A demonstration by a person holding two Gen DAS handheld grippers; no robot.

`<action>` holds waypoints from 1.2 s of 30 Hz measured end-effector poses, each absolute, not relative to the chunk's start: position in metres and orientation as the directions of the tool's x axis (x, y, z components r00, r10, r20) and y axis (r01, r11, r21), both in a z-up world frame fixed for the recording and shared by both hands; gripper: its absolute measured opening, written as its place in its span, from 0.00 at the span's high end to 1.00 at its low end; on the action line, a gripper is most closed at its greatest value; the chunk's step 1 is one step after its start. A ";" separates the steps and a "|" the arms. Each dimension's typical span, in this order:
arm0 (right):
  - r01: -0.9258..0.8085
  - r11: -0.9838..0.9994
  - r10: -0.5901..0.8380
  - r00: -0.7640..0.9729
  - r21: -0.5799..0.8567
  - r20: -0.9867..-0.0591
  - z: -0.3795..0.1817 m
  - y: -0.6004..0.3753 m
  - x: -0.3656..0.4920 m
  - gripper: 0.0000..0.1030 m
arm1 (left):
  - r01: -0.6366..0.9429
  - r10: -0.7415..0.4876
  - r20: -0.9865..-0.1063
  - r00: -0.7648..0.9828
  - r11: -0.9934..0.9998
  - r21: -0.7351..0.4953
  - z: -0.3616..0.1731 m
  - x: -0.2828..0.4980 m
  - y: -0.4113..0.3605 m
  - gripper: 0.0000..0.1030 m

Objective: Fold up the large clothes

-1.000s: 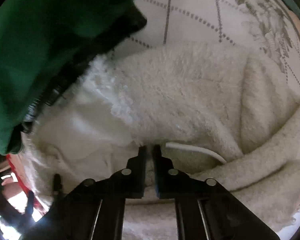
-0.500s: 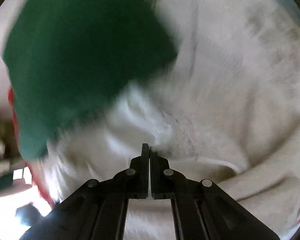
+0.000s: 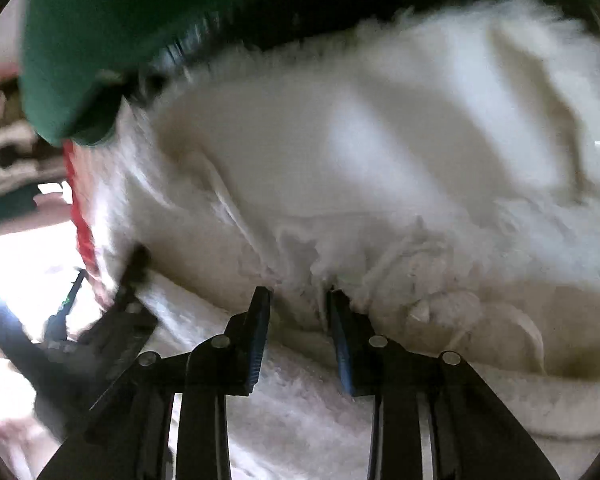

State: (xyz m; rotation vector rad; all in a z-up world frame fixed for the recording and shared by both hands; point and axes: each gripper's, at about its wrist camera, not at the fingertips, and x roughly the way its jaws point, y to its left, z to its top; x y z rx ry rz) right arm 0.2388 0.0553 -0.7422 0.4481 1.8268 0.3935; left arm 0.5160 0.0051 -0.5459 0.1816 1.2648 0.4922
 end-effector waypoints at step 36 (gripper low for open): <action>0.409 0.870 0.342 -0.100 0.275 -0.934 -0.582 -0.179 0.054 0.36 | -0.134 0.264 -0.925 0.274 0.963 0.236 -0.457 0.401 -0.051 0.00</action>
